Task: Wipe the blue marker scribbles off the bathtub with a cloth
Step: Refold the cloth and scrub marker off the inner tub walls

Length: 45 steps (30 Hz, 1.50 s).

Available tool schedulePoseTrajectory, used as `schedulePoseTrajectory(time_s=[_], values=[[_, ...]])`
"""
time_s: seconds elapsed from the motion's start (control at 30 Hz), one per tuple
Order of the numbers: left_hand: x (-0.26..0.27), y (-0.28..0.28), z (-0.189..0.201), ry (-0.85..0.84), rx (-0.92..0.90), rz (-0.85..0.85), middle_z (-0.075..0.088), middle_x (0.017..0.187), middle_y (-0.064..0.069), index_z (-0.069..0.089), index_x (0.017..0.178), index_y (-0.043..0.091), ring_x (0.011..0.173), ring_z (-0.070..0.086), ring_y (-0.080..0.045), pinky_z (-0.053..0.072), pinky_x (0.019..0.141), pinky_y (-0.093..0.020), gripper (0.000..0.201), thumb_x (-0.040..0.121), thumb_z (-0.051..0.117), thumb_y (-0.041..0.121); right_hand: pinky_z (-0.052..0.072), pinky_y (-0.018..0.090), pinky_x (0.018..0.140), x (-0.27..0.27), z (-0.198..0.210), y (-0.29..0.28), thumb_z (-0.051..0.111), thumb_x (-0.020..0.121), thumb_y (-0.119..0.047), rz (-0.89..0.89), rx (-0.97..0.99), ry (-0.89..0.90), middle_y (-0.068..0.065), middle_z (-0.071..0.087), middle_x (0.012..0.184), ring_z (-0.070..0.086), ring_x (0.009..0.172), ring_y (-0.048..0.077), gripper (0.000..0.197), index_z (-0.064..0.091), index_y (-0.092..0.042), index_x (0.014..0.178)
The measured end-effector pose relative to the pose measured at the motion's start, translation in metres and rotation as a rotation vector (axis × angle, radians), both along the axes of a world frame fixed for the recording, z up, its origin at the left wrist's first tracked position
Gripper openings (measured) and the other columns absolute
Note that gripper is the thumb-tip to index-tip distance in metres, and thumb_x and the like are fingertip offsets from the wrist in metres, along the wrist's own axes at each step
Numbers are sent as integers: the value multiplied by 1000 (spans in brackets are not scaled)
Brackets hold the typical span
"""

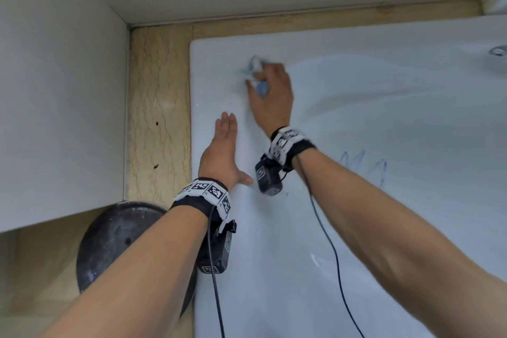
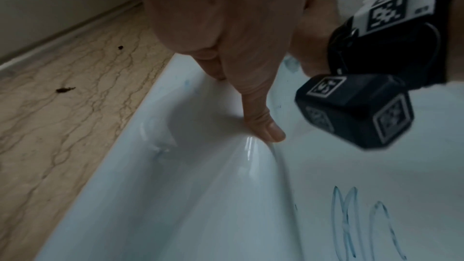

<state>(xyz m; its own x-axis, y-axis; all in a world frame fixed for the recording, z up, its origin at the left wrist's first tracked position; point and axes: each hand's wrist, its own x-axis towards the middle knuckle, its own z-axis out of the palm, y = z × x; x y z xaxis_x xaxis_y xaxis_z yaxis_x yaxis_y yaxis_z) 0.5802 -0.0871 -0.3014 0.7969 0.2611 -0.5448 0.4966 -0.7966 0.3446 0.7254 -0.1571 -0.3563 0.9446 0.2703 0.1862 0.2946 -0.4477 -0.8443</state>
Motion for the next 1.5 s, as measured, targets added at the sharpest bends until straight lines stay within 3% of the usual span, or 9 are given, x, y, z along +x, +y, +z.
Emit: schedulePoseTrajectory(time_s=[0.23, 0.4, 0.57, 0.7, 0.93, 1.13, 1.23, 1.37, 1.5], values=[[0, -1, 1, 1, 16, 12, -18, 164, 0, -12, 158, 16, 152, -10, -13, 22, 115, -25, 156, 49, 98, 38, 48, 40, 87, -14, -11, -21, 72, 90, -16, 394, -86, -215, 12, 62, 112, 57, 99, 32, 24, 66, -6, 110], [-1, 2, 0, 12, 11, -6, -23, 163, 1, -16, 157, 15, 150, -16, -12, 16, 113, -20, 156, 51, 97, 38, 52, 48, 80, 44, -6, -17, 69, 88, -18, -153, -10, -63, 12, 57, 108, 56, 96, 30, 18, 63, -8, 102], [0, 2, 0, -4, 0, 14, -21, 164, 2, -10, 158, 18, 151, -12, -13, 27, 115, -28, 155, 49, 98, 36, 51, 43, 85, -48, -14, -28, 70, 89, -16, 257, -98, -44, 14, 52, 112, 54, 100, 29, 31, 57, -2, 115], [0, 0, 2, 0, 21, -7, -20, 164, 1, -9, 158, 15, 151, -13, -13, 26, 115, -27, 153, 50, 97, 38, 50, 41, 88, -20, -20, -44, 69, 91, -17, 433, -152, -166, 18, 51, 116, 54, 104, 31, 26, 54, -3, 106], [2, -1, 2, 44, 43, -35, -23, 163, -1, -16, 156, 14, 151, -16, -15, 18, 116, -24, 157, 51, 96, 43, 49, 33, 80, 2, -16, -20, 71, 89, -22, -171, 88, 60, 12, 48, 108, 54, 95, 22, 25, 53, -7, 93], [1, -1, 1, 19, 34, -21, -23, 163, 0, -16, 157, 14, 151, -16, -14, 19, 117, -27, 157, 50, 96, 41, 35, 10, 71, -55, -31, -53, 73, 89, -21, 110, -32, 218, 8, 47, 99, 42, 82, 7, 27, 49, -9, 89], [2, -3, -1, 22, 50, -22, -24, 163, 1, -17, 156, 15, 150, -17, -13, 20, 116, -25, 157, 50, 96, 42, 39, 15, 68, -15, -27, -55, 71, 90, -22, 148, -101, 155, 4, 42, 102, 46, 80, 13, 27, 45, -15, 87], [3, -3, 0, 20, 47, -25, -24, 163, 1, -17, 156, 14, 150, -17, -14, 19, 117, -26, 158, 50, 96, 44, 47, 36, 74, 3, -30, -40, 69, 89, -24, -274, 1, 299, 6, 45, 100, 48, 75, 17, 27, 44, -16, 87], [0, -1, 0, 15, 41, -34, -24, 163, 0, -16, 157, 14, 151, -16, -14, 21, 117, -28, 156, 51, 95, 46, 37, 22, 66, -66, -30, -54, 70, 90, -27, -66, -72, 319, 3, 48, 92, 44, 74, 10, 28, 46, -15, 84]])
